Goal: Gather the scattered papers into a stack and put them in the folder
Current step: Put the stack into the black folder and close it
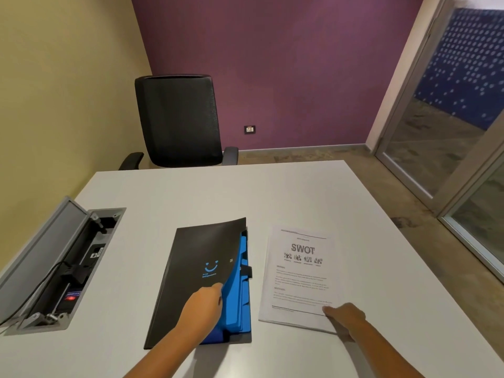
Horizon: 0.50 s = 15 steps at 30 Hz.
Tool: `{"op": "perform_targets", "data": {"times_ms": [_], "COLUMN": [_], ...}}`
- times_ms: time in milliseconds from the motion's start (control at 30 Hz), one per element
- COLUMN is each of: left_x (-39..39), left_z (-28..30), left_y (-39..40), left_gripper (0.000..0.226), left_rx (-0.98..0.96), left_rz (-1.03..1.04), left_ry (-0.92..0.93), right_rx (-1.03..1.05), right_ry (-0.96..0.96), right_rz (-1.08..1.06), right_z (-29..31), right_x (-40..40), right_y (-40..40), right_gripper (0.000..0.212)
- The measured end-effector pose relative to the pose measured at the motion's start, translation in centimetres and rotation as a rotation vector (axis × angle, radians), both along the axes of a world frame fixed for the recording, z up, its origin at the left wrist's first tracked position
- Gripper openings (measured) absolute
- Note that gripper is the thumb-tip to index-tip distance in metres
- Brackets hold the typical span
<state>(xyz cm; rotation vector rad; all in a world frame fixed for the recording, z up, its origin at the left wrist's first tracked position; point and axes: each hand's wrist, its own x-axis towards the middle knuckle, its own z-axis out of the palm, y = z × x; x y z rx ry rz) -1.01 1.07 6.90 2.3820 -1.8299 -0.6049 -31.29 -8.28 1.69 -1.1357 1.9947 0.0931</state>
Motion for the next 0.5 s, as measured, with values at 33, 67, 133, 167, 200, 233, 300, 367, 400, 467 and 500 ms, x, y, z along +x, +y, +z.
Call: {"op": "perform_targets", "data": {"times_ms": [33, 67, 133, 167, 200, 233, 300, 367, 400, 467, 500], "left_x": [0.0, 0.0, -0.1, -0.1, -0.1, -0.1, -0.2, -0.4, -0.5, -0.6, -0.5], "left_z": [0.0, 0.0, 0.2, 0.2, 0.3, 0.3, 0.7, 0.8, 0.8, 0.8, 0.8], "left_y": [0.0, 0.0, 0.0, 0.1, 0.1, 0.1, -0.1, -0.4, -0.5, -0.5, -0.3], "left_gripper": [0.033, 0.033, 0.033, 0.033, 0.031, 0.03, 0.027, 0.026, 0.026, 0.025, 0.025], "left_rx": [0.0, -0.003, -0.005, -0.003, -0.004, -0.008, 0.006, 0.099, 0.164, 0.287, 0.322], "left_rz": [0.001, 0.001, 0.001, -0.001, -0.006, -0.015, -0.049, -0.09, -0.098, -0.102, -0.106], "left_ry": [0.001, 0.0, -0.009, -0.02, -0.045, -0.09, -0.213, -0.311, -0.351, -0.423, -0.458], "right_rx": [0.003, 0.009, 0.077, 0.143, 0.193, 0.225, 0.25, 0.25, 0.244, 0.201, 0.171], "right_ry": [-0.069, -0.166, -0.479, -0.66, -0.806, -0.904, -0.952, -0.945, -0.946, -0.941, -0.933], "right_rz": [-0.04, -0.097, -0.294, -0.394, -0.466, -0.487, -0.452, -0.426, -0.419, -0.4, -0.396], "right_z": [0.1, 0.1, 0.0, 0.1, 0.2, 0.2, 0.3, 0.2, 0.5, 0.8, 1.0], "right_x": [0.1, 0.1, 0.0, 0.0, -0.1, -0.1, -0.2, -0.4, -0.5, -1.0, -1.4], "right_y": [-0.2, -0.4, -0.6, -0.5, -0.2, 0.0, 0.5, 1.1, 1.3, 1.4, 1.4], "right_gripper": [0.053, 0.049, 0.033, 0.025, 0.022, 0.021, 0.026, 0.03, 0.031, 0.032, 0.031]}}
